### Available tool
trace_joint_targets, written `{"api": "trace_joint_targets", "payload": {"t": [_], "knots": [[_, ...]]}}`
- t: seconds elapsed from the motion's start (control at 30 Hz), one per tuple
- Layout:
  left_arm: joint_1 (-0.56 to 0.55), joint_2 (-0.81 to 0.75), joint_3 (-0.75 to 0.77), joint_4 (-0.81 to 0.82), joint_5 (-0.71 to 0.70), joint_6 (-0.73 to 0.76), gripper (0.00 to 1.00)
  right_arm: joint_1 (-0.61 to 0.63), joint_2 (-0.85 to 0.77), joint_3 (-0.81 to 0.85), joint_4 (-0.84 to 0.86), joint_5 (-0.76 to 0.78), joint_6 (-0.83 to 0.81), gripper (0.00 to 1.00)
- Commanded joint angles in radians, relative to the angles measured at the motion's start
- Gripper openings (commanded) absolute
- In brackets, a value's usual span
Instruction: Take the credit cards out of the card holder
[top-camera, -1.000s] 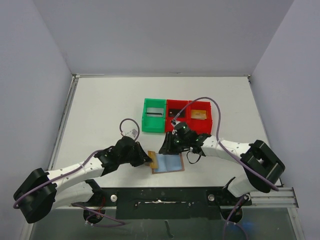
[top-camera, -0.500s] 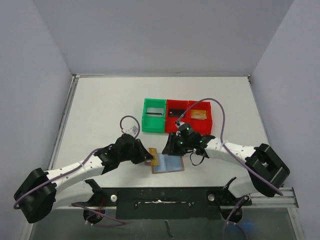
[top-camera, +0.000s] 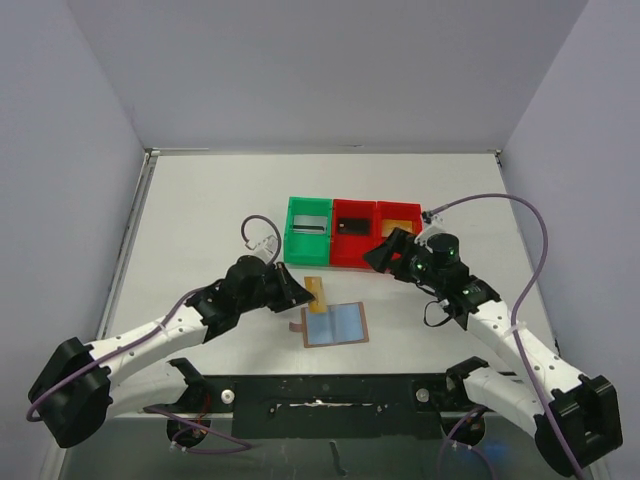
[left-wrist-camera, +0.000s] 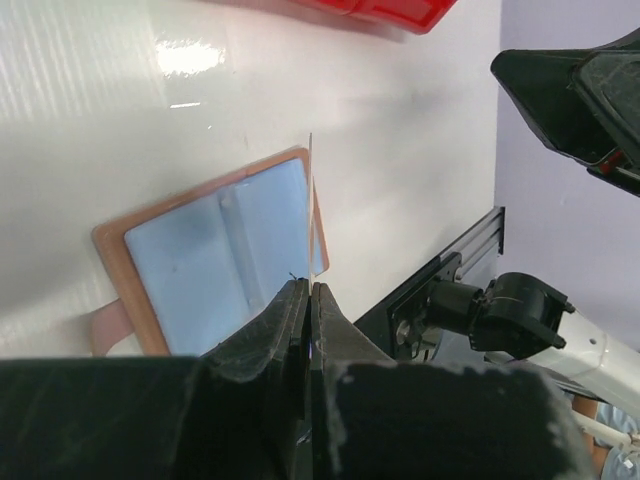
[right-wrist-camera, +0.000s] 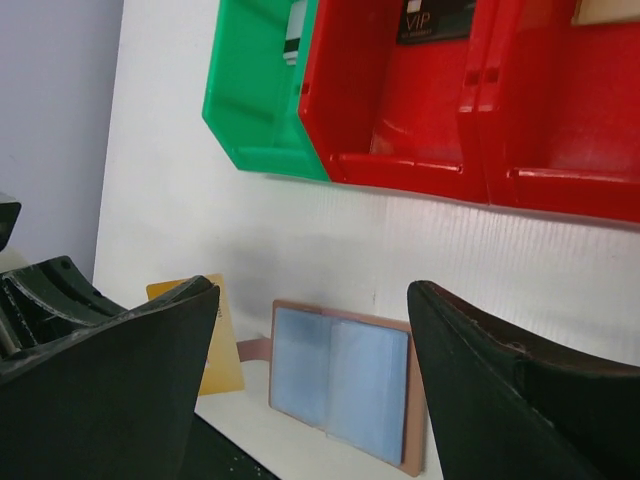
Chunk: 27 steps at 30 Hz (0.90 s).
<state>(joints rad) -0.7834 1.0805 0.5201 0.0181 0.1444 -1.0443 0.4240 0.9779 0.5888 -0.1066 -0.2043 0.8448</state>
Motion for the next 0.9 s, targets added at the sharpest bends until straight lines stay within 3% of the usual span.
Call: {"api": "trace_joint_targets", "payload": {"t": [0.0,0.1,0.17,0.2,0.33,0.43,0.57,0.87], "knots": [[0.012,-0.039,0.053,0.124,0.024,0.035,0.0,-0.008,-0.089,-0.013,0.012,0.096,-0.102,0.79],[0.014,-0.063,0.045,0.161,0.02,0.047,0.0,-0.017,-0.142,-0.02,0.008,0.082,-0.154,0.82],[0.015,-0.072,0.042,0.177,0.021,0.058,0.0,-0.034,-0.158,-0.019,-0.027,0.091,-0.12,0.96],[0.015,-0.077,0.044,0.179,0.022,0.062,0.0,-0.052,-0.157,-0.03,-0.027,0.066,-0.113,0.97],[0.015,-0.093,0.044,0.2,0.049,0.072,0.0,-0.165,-0.141,-0.12,0.192,-0.297,-0.029,0.9],[0.016,-0.097,0.017,0.279,0.104,0.053,0.0,-0.178,-0.11,-0.169,0.415,-0.444,0.071,0.86],[0.017,-0.07,-0.009,0.389,0.167,0.012,0.0,-0.162,-0.055,-0.158,0.54,-0.556,0.12,0.81],[0.019,-0.015,-0.02,0.578,0.253,-0.038,0.0,-0.101,0.038,-0.107,0.601,-0.636,0.144,0.67]]}}
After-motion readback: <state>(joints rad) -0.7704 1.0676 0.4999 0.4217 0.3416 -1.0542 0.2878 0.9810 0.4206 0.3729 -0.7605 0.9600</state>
